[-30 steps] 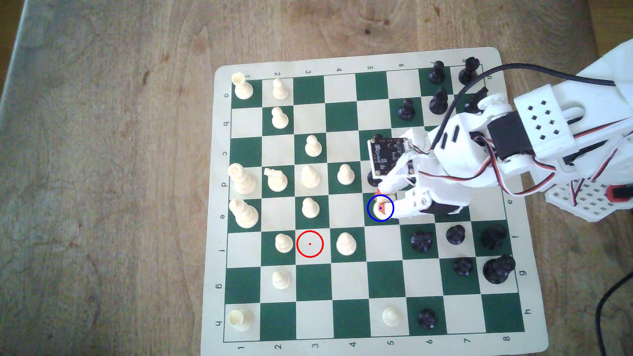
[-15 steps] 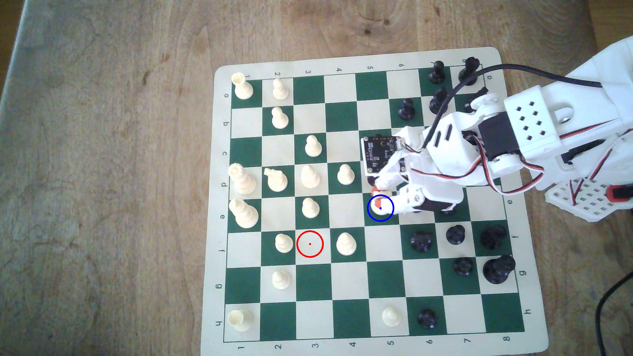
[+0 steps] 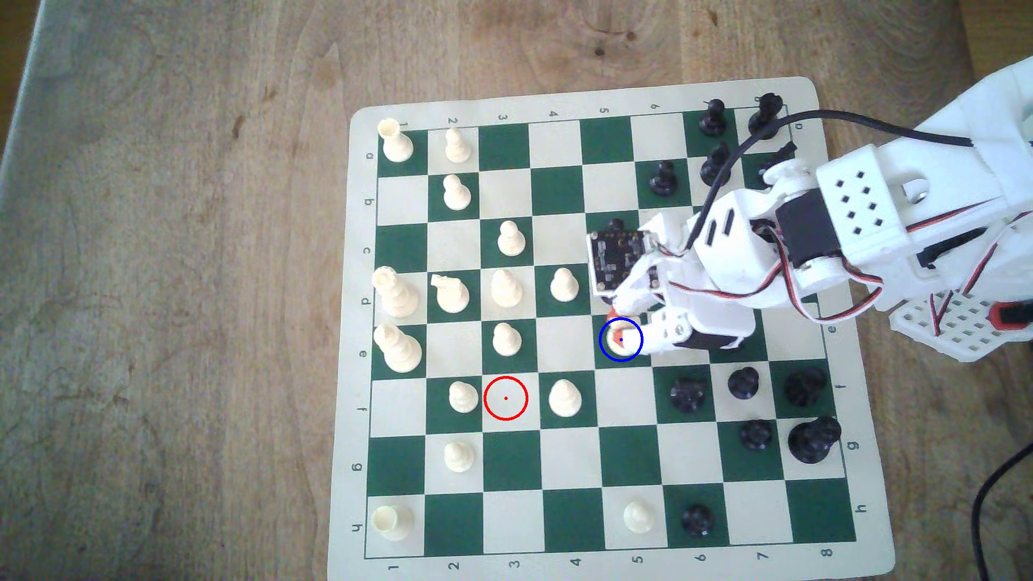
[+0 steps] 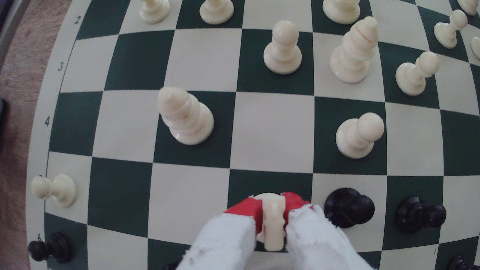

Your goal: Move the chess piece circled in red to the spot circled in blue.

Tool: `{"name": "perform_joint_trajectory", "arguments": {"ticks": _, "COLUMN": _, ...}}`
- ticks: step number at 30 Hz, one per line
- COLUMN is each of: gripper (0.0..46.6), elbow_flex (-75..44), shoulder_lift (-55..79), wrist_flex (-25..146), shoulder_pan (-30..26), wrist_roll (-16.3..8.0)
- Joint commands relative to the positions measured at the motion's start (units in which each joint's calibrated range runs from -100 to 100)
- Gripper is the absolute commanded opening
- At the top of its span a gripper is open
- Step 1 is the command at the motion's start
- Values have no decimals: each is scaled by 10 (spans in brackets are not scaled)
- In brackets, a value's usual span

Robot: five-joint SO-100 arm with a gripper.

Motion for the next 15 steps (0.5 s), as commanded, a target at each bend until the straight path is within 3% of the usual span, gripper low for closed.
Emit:
{"name": "perform_joint_trajectory", "arguments": {"ticks": 1, "gripper": 3, "elbow_flex": -21, "shoulder_lift": 1, "wrist_flex": -15, "shoulder_pan": 4, "wrist_roll": -2}}
{"name": "perform_joint_trajectory", "arguments": {"ticks": 15, "gripper": 3, "elbow_flex": -25, "shoulder_lift": 0, "wrist_flex": -28, "shoulder_pan": 5, "wrist_roll": -3}}
